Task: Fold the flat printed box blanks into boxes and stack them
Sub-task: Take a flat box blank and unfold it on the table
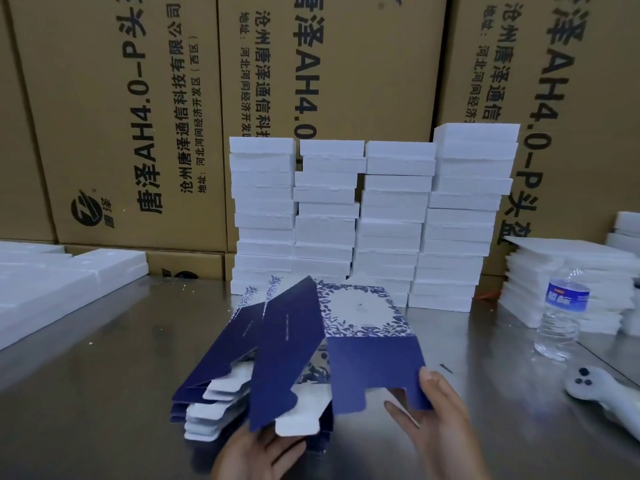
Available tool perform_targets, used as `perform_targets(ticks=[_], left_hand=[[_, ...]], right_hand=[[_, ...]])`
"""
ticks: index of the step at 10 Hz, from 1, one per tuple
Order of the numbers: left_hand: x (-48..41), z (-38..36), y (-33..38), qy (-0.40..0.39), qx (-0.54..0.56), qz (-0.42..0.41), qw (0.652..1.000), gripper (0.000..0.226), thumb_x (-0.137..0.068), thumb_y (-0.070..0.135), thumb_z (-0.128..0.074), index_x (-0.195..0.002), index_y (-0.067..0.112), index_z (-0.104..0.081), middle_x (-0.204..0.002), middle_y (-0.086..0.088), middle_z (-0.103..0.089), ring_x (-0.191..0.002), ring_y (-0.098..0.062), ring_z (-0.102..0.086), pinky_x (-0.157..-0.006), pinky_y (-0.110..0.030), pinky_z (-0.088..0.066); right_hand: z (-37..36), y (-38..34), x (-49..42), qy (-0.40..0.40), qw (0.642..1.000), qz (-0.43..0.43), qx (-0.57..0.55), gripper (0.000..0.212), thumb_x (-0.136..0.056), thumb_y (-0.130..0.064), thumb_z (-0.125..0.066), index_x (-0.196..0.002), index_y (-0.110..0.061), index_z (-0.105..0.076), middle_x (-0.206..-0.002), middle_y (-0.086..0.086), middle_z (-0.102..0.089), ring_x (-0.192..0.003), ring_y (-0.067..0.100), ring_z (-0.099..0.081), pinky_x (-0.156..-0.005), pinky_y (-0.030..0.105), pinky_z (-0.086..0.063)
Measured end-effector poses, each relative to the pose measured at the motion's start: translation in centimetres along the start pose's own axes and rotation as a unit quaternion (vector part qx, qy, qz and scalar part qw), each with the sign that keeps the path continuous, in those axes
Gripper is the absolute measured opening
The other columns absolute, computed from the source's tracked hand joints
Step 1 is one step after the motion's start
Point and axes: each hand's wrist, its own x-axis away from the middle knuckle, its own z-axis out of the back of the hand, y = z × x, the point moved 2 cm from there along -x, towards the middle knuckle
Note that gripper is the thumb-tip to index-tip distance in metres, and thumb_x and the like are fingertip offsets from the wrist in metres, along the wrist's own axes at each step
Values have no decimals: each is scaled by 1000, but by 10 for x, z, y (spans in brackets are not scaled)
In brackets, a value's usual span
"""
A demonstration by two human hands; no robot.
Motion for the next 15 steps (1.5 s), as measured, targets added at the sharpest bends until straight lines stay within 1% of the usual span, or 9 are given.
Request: perform_targets(ticks=[1, 2, 4, 6, 8, 9, 11, 13, 15], left_hand=[[2, -6, -32, 66, 238, 33, 968, 61, -98, 50, -31, -116, -3, -56, -96, -23, -70, -92, -36, -63, -76, -47, -45], [9, -12, -34, 33, 154, 1, 988, 45, -90, 41, -45, -109, 5, -64, -97, -17, -73, -80, -33, -71, -62, -42, -55], [27, -20, -40, 45, -5, -24, 999, 29, -76, 31, -61, -85, 9, -77, -96, -19, -72, -79, -31, -72, -56, -40, -58], [41, -15, -38, 45, -118, -88, 988, 43, -75, 38, -61, -91, -1, -69, -95, -22, -71, -81, -29, -70, -67, -37, -56], [51, -9, -41, 75, -175, -129, 973, 31, -93, 27, -53, -95, -2, -64, -92, -17, -73, -78, -27, -66, -73, -40, -51], [53, -11, -41, 86, -214, -147, 962, 32, -98, 25, -48, -96, -2, -65, -96, -18, -72, -81, -26, -63, -75, -39, -46], [53, -14, -39, 115, -267, -191, 938, 37, -100, 27, -43, -91, 0, -65, -87, -14, -71, -73, -22, -62, -68, -34, -44], [51, -13, -38, 130, -286, -202, 928, 37, -99, 25, -46, -86, -9, -56, -77, -17, -61, -68, -22, -52, -65, -32, -40], [51, -15, -35, 127, -323, -223, 911, 40, -99, 21, -46, -81, -15, -48, -73, -28, -51, -66, -24, -45, -64, -32, -34]], right_hand=[[29, -8, 18, 15, 999, 25, 35, 23, -95, -14, -44, -73, -9, -48, -65, 2, -70, -76, 23, -67, -63, 38, -49], [54, -4, 38, 32, 991, 78, 100, 26, -94, -7, -46, -67, -3, -46, -56, 8, -59, -47, 16, -57, -48, 23, -47], [83, 11, 49, -14, 977, 105, 185, 29, -91, 3, -50, -64, -1, -41, -57, 17, -46, -51, 16, -44, -46, 15, -41], [87, 15, 46, -70, 967, 89, 228, 26, -92, -3, -51, -66, -4, -47, -59, 7, -55, -53, 9, -52, -55, 22, -52], [94, 22, 43, 3, 965, 92, 246, 22, -94, -20, -53, -83, -6, -65, -71, 5, -67, -63, 15, -59, -54, 25, -47], [98, 19, 44, 26, 955, 99, 280, 31, -95, -20, -54, -74, 0, -66, -80, 14, -70, -71, 20, -58, -71, 35, -44], [100, 21, 45, -8, 924, 106, 367, 42, -97, -21, -49, -71, 8, -63, -68, 10, -67, -67, 12, -54, -61, 26, -40], [100, 20, 44, -7, 902, 129, 412, 43, -99, -19, -45, -56, -13, -44, -58, 1, -44, -57, 11, -38, -54, 25, -27], [105, 21, 39, 8, 895, 141, 422, 47, -99, -23, -43, -84, 21, -51, -88, 39, -57, -66, 20, -48, -65, 32, -34]])
